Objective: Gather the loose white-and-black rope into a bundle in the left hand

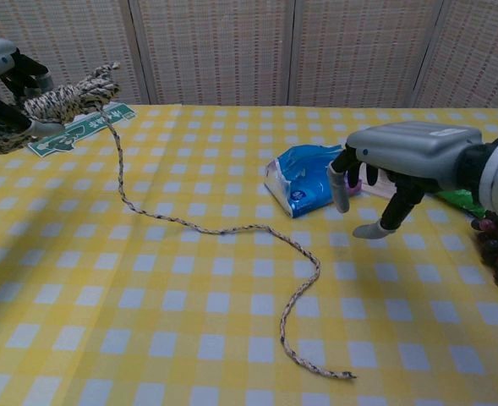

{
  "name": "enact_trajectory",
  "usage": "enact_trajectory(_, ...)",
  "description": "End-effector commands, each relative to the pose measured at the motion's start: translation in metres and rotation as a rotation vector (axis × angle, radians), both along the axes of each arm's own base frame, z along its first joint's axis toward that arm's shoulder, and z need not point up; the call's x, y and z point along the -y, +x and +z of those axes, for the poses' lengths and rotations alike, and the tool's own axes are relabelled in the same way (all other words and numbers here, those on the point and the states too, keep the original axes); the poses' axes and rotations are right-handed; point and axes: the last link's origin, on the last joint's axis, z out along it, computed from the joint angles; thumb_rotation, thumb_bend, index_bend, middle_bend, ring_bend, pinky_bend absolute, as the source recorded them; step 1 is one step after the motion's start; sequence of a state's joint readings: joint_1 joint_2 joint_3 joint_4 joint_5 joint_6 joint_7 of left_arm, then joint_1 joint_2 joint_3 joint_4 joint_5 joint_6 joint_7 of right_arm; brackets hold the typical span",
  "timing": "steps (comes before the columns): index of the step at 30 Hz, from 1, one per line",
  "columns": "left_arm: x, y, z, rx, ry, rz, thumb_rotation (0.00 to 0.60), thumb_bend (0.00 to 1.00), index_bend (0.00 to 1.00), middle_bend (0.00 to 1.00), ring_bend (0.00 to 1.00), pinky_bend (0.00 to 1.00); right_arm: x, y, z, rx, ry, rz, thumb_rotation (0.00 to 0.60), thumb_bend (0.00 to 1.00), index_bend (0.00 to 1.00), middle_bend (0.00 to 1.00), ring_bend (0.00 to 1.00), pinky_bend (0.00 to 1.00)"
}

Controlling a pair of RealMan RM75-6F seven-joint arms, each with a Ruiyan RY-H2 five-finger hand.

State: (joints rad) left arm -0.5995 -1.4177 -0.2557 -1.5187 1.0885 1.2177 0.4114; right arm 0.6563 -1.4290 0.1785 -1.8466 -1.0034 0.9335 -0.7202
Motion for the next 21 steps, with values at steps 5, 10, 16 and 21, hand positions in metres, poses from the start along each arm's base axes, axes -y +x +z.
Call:
enact_trajectory(5,0.003,0.002,0.0,0.0,-0.001,-0.005,0.499,0.25,0.67,0.7,0.5,0.28,0.013,0.018,-0.028,-0.016,-0.05,-0.001,0.6,0.14,0.58,0.4,0.3,0.36)
enact_trajectory(10,0.005,0.003,0.001,0.001,0.001,-0.009,0.497,0.25,0.67,0.7,0.5,0.28,0.016,0.022,-0.043,-0.04,-0.053,-0.013,0.6,0.12,0.58,0.4,0.3,0.38)
enact_trajectory(16,0.005,0.002,0.0,-0.001,-0.005,-0.005,0.498,0.25,0.67,0.7,0.5,0.28,0.019,0.026,-0.06,-0.076,-0.054,-0.024,0.6,0.1,0.58,0.4,0.3,0.39)
enact_trajectory(21,0.006,0.0,0.0,0.0,-0.008,-0.002,0.496,0.25,0.67,0.7,0.5,0.28,0.021,0.028,-0.072,-0.1,-0.043,-0.031,0.6,0.1,0.58,0.4,0.3,0.4)
